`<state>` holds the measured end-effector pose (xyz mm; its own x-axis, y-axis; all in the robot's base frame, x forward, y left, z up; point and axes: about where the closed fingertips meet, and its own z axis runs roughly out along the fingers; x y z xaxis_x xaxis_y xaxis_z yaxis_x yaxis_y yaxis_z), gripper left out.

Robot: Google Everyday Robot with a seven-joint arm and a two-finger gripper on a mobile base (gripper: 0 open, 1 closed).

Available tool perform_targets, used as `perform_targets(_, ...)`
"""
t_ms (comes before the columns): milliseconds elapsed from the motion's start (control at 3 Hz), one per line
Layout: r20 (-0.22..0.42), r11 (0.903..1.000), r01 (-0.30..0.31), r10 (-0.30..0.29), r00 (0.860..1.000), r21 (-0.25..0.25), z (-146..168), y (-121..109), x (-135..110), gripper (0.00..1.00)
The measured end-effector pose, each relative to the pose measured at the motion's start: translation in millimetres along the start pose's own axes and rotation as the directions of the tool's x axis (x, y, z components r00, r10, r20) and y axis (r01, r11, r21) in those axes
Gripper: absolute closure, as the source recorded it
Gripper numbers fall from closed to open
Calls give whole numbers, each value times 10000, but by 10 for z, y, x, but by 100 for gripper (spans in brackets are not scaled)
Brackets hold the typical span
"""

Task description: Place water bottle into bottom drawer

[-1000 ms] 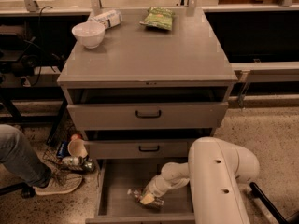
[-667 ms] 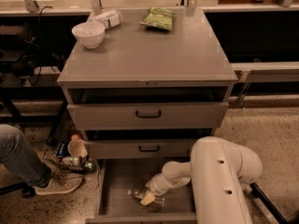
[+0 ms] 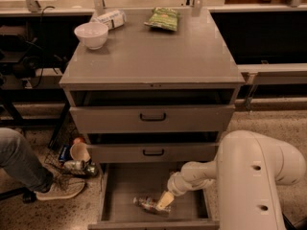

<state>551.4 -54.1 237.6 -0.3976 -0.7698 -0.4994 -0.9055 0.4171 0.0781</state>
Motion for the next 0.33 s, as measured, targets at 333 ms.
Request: perform_targets(333,-154,9978,-626,630,9979,229,-420,38,209,0)
